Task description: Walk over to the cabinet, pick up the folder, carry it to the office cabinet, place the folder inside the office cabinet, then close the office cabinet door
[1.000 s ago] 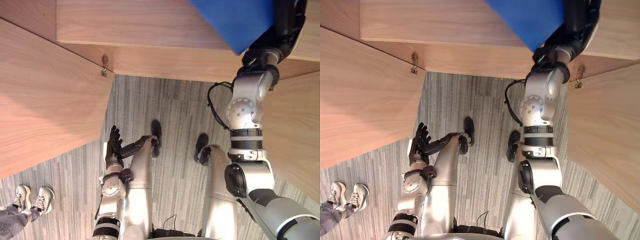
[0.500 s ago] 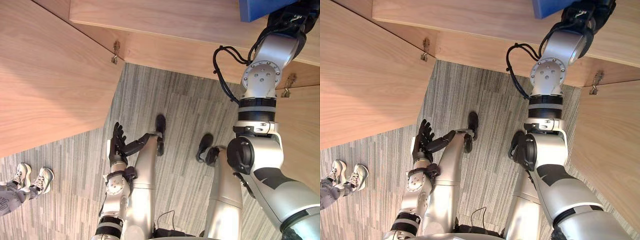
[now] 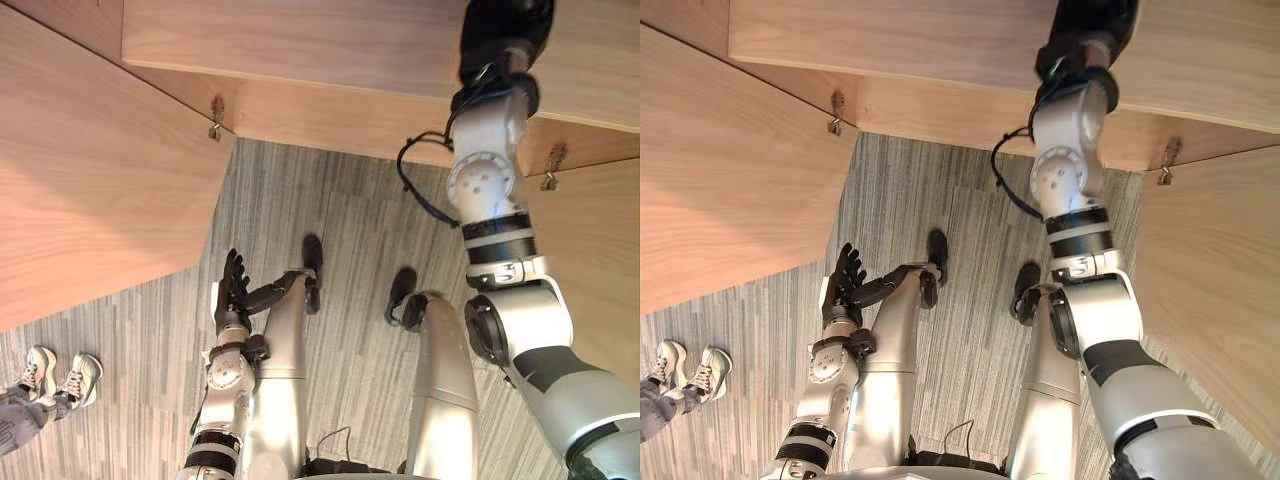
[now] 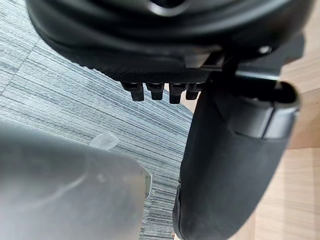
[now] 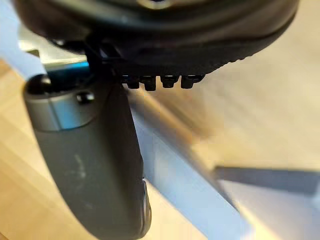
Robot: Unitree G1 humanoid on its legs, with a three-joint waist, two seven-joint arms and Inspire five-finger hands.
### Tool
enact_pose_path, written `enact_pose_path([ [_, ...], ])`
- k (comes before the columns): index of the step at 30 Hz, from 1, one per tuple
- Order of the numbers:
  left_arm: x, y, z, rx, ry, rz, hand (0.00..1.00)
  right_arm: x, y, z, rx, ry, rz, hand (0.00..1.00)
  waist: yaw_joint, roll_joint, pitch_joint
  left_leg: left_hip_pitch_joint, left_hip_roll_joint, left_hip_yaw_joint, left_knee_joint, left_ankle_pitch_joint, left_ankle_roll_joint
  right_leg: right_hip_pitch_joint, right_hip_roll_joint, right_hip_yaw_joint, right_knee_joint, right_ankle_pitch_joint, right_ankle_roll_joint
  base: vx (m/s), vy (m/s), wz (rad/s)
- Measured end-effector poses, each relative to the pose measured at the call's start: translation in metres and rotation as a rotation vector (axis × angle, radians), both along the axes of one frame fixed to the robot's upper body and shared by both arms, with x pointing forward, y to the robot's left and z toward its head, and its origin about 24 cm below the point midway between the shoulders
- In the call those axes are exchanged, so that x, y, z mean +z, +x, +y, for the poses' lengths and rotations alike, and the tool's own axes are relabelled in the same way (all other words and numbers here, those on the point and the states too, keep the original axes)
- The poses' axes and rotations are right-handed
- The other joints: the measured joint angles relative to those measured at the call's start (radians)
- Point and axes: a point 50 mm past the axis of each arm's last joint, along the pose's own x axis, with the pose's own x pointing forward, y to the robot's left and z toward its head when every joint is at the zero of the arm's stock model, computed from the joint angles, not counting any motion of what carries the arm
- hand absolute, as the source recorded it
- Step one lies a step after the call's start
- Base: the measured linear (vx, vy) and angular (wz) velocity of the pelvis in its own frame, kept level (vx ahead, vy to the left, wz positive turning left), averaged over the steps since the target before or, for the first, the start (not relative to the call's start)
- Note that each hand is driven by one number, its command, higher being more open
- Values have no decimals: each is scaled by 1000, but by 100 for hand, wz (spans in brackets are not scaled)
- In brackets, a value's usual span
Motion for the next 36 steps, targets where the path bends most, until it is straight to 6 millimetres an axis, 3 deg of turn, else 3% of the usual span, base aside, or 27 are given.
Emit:
enact_pose_path([
  [4, -4, -1, 3, 8, 4, 20, 100, -23, 1, -1, -75, -215, 33, 100, -10, -2, -2, 20, 8, 4, -18, 0, 0, 22, 10, 0, -29, 11, 1, -1, 1, -6],
  [9, -11, -4, 10, -3, 21, 49, 100, -42, 0, -5, -140, -634, 22, 100, -34, -14, -8, 45, 8, 8, -41, 1, 1, 46, 12, 0, -57, 16, 4, 0, 0, 0],
  [10, -11, -4, 11, -6, 25, 53, 100, -44, 0, -5, -143, -685, 20, 0, -37, -17, -9, 48, 8, 9, -45, 1, 1, 49, 12, 0, -61, 17, 5, 0, 0, 0],
  [14, -14, -5, 13, -22, 44, 63, 100, -48, -1, -6, -241, -1069, -12, 0, -45, -23, -12, 62, 9, 12, -61, 2, 2, 65, 14, -1, -82, 21, 6, 0, 0, 0],
  [20, -18, -1, 17, -50, 67, 91, 100, -46, 8, -13, -407, -1384, 8, 0, -48, -59, -36, 93, 9, 42, -106, 6, 8, 85, 10, 7, -121, 32, 8, 0, 1, -1],
  [23, -19, -2, 18, -66, 74, 100, 100, -50, 12, -17, -392, -1412, 53, 0, -43, -76, -48, 104, 9, 49, -122, 6, 9, 100, 5, 1, -141, 33, 9, 24, 4, 3],
  [26, -19, -2, 18, -75, 70, 102, 100, -54, 15, -20, -327, -1398, 94, 0, -39, -77, -49, 106, 9, 58, -125, 7, 11, 109, -2, -5, -150, 33, 9, 27, 10, 6],
  [33, -21, -5, 16, -107, 53, 100, 100, -73, 15, -22, -15, -1073, 156, 0, -27, -77, -49, 115, 9, 68, -126, 5, 21, 117, -8, -7, -150, 33, 9, -19, -5, 1],
  [36, -22, -7, 17, -105, 44, 105, 100, -80, 13, -25, 0, -1012, 170, 0, -27, -77, -49, 122, 8, 73, -128, 5, 24, 123, -12, -6, -150, 33, 10, -26, -14, 1],
])
